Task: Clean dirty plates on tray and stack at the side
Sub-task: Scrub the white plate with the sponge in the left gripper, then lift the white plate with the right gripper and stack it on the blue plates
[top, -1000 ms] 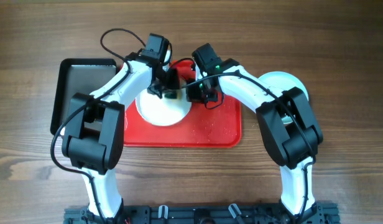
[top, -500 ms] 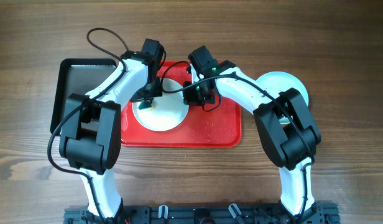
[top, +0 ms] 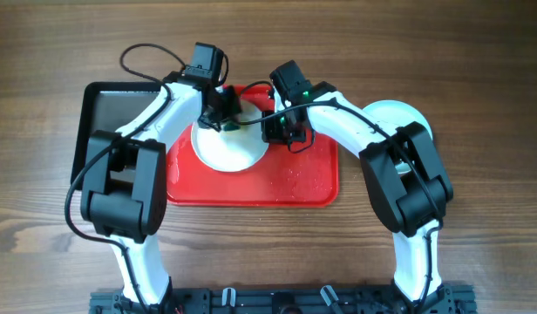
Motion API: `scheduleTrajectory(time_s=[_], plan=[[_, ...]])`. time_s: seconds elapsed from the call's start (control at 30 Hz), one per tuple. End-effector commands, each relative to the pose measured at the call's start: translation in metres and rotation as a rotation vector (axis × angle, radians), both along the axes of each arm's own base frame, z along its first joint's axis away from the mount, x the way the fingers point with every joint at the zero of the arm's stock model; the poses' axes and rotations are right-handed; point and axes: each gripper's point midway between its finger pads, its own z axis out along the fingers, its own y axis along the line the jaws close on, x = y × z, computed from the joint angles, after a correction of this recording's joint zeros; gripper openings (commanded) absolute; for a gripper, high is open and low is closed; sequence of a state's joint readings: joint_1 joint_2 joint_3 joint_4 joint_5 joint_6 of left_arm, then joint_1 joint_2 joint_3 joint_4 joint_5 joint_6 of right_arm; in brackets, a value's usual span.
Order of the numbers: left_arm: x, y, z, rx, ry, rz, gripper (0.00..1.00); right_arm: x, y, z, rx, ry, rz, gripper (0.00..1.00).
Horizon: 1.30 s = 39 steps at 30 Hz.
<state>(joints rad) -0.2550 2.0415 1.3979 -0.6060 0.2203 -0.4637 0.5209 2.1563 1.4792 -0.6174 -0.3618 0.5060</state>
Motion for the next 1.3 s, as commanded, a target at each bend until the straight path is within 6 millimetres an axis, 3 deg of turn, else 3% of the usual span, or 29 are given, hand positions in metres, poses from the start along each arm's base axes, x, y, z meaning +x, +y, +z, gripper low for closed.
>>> scheduleTrajectory(time_s=[0.0, 0.23, 0.33, 0.43, 0.57, 0.7, 0.8, 0.93, 0.97, 1.07, 1.17, 1.27], plan=[[-0.034, -0.041, 0.002, -0.213, 0.063, -0.29, 0.04, -0.015, -0.005, -0.021, -0.052, 0.035, 0.039, 0.04], [-0.079, -0.026, -0.005, -0.151, 0.168, -0.498, 0.04, -0.014, -0.005, -0.021, -0.051, 0.033, 0.039, 0.04], [-0.085, 0.011, -0.018, 0.052, 0.238, -0.462, 0.04, -0.015, -0.005, -0.021, -0.051, 0.034, 0.039, 0.04], [-0.076, 0.059, -0.025, 0.335, 0.261, -0.308, 0.04, -0.015, -0.005, -0.021, -0.051, 0.034, 0.039, 0.04], [-0.058, 0.106, -0.018, 0.603, 0.212, -0.067, 0.04, -0.015, -0.005, -0.021, -0.051, 0.034, 0.039, 0.04], [-0.039, 0.124, -0.01, 0.691, 0.119, 0.124, 0.04, -0.015, -0.005, -0.021, -0.051, 0.035, 0.039, 0.04], [-0.022, 0.108, -0.013, 0.585, 0.056, 0.21, 0.04, -0.014, -0.004, -0.021, -0.05, 0.032, 0.039, 0.04], [-0.009, 0.023, -0.018, 0.11, 0.066, 0.12, 0.04, -0.013, -0.004, -0.021, -0.047, 0.024, 0.041, 0.04], [-0.007, -0.013, -0.006, -0.095, 0.062, 0.029, 0.04, -0.013, -0.004, -0.021, -0.046, 0.024, 0.041, 0.04], [-0.004, -0.057, 0.025, -0.399, 0.021, -0.13, 0.04, -0.013, -0.004, -0.021, -0.047, 0.024, 0.042, 0.04], [0.009, -0.046, 0.037, -0.448, -0.017, -0.111, 0.04, -0.013, -0.004, -0.021, -0.047, 0.02, 0.053, 0.04], [0.026, -0.011, 0.047, -0.448, -0.052, -0.037, 0.04, -0.015, -0.004, -0.021, -0.049, 0.024, 0.06, 0.04]])
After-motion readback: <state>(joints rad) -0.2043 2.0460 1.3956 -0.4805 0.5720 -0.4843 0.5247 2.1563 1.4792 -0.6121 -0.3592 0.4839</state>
